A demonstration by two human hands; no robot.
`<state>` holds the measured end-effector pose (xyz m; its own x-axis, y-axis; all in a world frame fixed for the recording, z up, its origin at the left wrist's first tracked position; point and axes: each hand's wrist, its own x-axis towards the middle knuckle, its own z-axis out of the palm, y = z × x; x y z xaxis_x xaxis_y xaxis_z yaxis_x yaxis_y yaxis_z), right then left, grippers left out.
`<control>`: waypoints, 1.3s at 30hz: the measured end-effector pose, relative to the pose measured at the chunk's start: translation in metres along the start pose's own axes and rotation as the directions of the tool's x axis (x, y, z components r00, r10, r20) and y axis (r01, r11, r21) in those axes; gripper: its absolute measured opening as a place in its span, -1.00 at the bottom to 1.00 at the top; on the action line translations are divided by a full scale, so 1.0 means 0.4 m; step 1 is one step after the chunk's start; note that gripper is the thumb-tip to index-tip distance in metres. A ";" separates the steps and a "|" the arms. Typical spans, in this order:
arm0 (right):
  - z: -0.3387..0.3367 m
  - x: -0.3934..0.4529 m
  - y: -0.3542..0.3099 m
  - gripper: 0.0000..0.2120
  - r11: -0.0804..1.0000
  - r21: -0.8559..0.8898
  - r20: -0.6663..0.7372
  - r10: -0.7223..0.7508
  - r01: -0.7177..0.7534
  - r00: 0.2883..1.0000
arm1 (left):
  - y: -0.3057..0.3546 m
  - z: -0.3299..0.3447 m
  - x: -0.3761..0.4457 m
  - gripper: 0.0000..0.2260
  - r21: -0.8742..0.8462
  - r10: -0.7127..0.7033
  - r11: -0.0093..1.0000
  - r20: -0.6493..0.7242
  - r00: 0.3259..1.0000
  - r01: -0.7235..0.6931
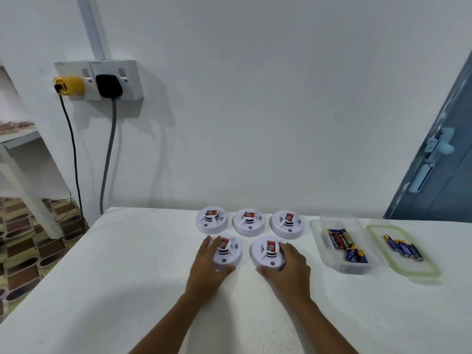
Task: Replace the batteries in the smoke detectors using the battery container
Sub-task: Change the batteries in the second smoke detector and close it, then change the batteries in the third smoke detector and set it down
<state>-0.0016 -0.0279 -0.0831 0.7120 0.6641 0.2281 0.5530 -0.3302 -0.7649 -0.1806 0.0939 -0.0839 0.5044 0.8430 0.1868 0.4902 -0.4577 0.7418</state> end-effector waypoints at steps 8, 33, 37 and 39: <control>0.002 0.003 0.001 -0.24 0.998 -0.052 -0.013 -0.028 0.028 1.000 | -0.001 0.011 0.003 -0.27 0.014 -0.011 1.000 -0.037 0.999 0.012; -0.010 -0.008 -0.012 -0.27 0.999 -0.017 -0.039 -0.044 0.043 0.998 | 0.014 -0.008 0.002 -0.29 -0.059 0.059 0.996 -0.136 0.989 -0.068; -0.021 0.009 -0.040 -0.42 0.990 0.016 -0.131 -0.140 0.143 0.981 | 0.007 -0.069 0.096 -0.37 -0.057 -0.006 0.998 -0.250 0.968 -0.008; -0.019 0.038 -0.076 -0.43 0.976 0.045 -0.097 -0.206 0.211 0.974 | 0.000 -0.094 0.176 -0.35 0.049 -0.019 0.998 -0.253 0.967 0.032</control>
<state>-0.0045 -0.0129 -0.0517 0.6213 0.6499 0.4378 0.6709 -0.1524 -0.7257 -0.1716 0.1638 -0.0466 0.2985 0.8956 0.3300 0.5405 -0.4435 0.7149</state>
